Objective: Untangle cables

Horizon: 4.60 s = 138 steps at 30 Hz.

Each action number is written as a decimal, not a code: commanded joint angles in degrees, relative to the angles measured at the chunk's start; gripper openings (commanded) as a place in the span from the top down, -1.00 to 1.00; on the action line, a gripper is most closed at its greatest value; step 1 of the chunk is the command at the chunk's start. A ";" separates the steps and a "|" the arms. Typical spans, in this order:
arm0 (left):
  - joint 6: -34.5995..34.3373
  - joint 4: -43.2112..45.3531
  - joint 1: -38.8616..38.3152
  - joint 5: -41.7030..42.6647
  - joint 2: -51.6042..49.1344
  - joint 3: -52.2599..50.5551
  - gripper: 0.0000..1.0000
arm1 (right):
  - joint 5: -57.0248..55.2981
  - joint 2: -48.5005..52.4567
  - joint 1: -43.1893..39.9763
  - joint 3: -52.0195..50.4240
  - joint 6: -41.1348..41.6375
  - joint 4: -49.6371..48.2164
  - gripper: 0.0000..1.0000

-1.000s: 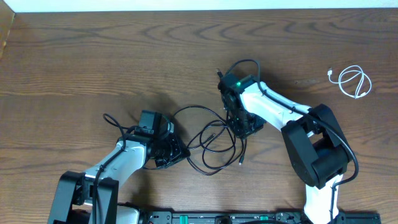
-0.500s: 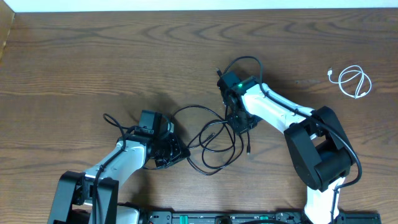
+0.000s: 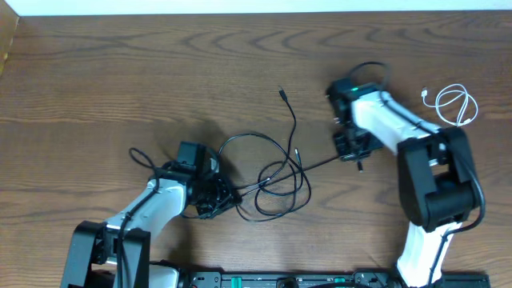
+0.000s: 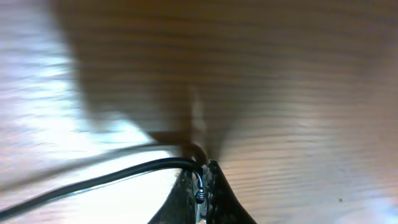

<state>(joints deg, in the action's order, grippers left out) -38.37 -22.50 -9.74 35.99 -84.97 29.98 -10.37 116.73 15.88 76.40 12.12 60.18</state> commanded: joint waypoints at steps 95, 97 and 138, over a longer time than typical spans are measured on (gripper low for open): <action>30.62 3.26 9.01 21.38 -2.99 -4.31 -0.43 | 30.62 -33.22 13.31 -14.51 16.11 -59.63 0.98; 33.44 3.39 9.01 24.74 -2.99 -4.31 -0.43 | 30.34 -35.78 13.31 -14.51 15.21 -61.55 0.98; 21.53 3.54 9.03 8.90 -2.99 -4.31 -0.43 | 14.58 -55.69 7.17 -14.51 -4.50 -99.32 0.98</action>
<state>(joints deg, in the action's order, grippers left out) -16.80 -18.70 -0.82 55.99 -86.85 26.72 11.16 61.39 25.54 61.41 8.40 -37.04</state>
